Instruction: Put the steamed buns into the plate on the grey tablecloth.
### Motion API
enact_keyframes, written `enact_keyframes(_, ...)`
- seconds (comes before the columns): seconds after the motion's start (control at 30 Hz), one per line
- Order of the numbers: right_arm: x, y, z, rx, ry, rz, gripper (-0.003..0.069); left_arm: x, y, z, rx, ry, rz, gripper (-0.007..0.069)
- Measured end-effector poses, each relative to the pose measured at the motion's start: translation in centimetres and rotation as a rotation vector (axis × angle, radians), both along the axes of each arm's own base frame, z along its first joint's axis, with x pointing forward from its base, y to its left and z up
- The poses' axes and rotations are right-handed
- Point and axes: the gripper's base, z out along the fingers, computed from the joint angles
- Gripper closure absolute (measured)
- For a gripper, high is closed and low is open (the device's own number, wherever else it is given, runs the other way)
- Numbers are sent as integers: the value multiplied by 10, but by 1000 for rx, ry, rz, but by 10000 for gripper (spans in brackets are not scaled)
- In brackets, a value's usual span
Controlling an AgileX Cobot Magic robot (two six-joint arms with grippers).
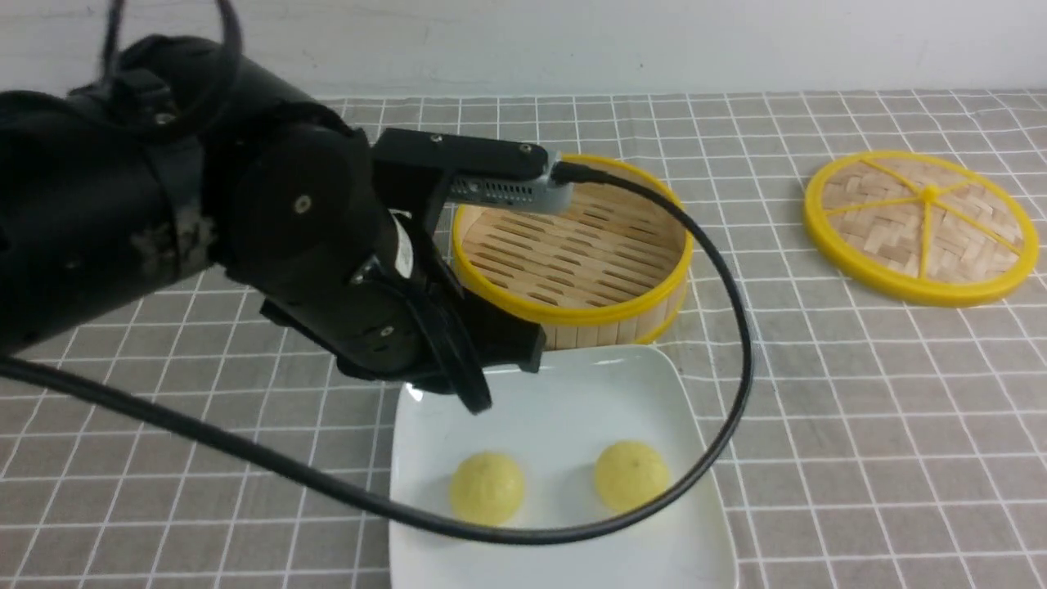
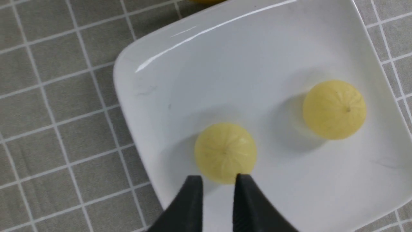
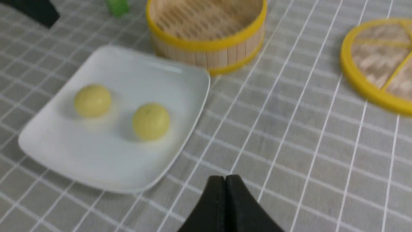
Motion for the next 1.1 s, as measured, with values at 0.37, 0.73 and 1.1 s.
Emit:
enact_keyframes(0.37, 14, 6, -7, 76, -155, -15, 675, -6, 8, 7, 30, -2, 3, 623)
enact_keyframes(0.73, 14, 6, -7, 78, -158, -15, 674, -5, 11, 7, 71, -22, 0, 623)
enact_keyframes(1.1, 16, 7, -14, 71, -150, -16, 670, -3, 13, 8, 92, -40, -3, 622)
